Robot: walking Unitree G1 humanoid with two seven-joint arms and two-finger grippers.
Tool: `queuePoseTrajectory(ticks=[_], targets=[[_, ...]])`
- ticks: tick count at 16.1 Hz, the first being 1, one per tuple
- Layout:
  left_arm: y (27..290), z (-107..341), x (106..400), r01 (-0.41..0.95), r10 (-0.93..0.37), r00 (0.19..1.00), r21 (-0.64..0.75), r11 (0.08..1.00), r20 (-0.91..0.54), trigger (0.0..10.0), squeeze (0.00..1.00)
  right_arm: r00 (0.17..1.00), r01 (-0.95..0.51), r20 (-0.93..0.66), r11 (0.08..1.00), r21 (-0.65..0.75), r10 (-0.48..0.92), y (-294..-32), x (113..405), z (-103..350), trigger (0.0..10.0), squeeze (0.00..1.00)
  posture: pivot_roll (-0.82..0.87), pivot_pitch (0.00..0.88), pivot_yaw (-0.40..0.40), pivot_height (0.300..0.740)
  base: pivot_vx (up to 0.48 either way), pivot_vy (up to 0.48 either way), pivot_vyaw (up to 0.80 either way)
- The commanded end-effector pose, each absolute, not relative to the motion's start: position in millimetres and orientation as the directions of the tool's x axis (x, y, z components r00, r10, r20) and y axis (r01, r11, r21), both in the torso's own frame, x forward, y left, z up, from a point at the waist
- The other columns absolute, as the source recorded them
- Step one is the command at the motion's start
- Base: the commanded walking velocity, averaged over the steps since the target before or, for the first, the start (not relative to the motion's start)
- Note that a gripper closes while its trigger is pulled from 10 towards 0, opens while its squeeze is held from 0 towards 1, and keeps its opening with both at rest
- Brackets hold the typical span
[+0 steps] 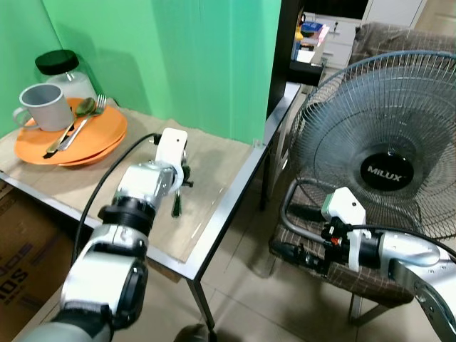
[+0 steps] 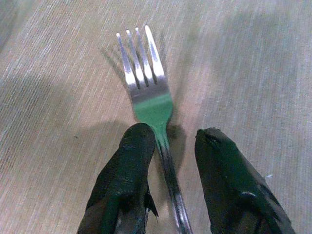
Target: Setting the table
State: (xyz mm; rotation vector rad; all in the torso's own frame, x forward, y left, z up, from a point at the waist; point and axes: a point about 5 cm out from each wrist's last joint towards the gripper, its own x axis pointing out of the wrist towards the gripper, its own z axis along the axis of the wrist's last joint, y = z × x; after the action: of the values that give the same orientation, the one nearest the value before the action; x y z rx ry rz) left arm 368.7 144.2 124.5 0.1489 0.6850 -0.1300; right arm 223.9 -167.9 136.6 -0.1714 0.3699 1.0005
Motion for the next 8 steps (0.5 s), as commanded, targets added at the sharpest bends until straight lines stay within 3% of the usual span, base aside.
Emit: queuePoseTrajectory(ticks=[1,3,4,6,7,8], targets=[[144.9,131.0,369.3,0.157,-0.062,0.778,0.099,0.983,-0.626,10.0,0.00,0.482,-0.851,-0.372,0.524,0.014,0.793,-169.2,223.0,140.6,10.0,0.00,0.11,0.000,0.077,0.740,0.000,0.000,0.00],[145.2,123.7,364.4,0.148,-0.061,0.762,0.082,0.986,-0.645,10.0,0.00,0.479,-0.853,-0.371,0.522,0.017,0.795,-168.4,222.6,140.1,10.0,0.00,0.11,0.000,0.078,0.740,0.000,0.000,0.00],[146.0,121.7,364.0,0.147,-0.060,0.758,0.080,0.986,-0.650,10.0,1.00,0.479,-0.853,-0.371,0.522,0.017,0.796,-168.3,222.6,140.1,10.0,0.00,0.11,0.000,0.078,0.740,0.000,0.000,0.00],[150.2,118.8,361.4,0.130,-0.036,0.753,0.095,0.987,-0.658,10.0,1.00,0.479,-0.853,-0.370,0.521,0.017,0.796,-168.0,222.5,140.1,10.0,0.00,0.11,0.000,0.079,0.740,0.000,0.000,0.00],[151.0,118.2,360.8,0.129,-0.036,0.749,0.092,0.987,-0.662,10.0,0.00,0.478,-0.854,-0.371,0.520,0.018,0.796,-168.0,221.9,139.8,10.0,0.00,0.11,0.000,0.078,0.740,0.000,0.000,0.00],[151.3,117.6,360.5,0.128,-0.037,0.746,0.088,0.988,-0.665,10.0,0.00,0.476,-0.854,-0.372,0.519,0.020,0.797,-168.0,221.5,139.6,10.0,0.00,0.11,0.000,0.078,0.740,0.000,0.000,0.00]])
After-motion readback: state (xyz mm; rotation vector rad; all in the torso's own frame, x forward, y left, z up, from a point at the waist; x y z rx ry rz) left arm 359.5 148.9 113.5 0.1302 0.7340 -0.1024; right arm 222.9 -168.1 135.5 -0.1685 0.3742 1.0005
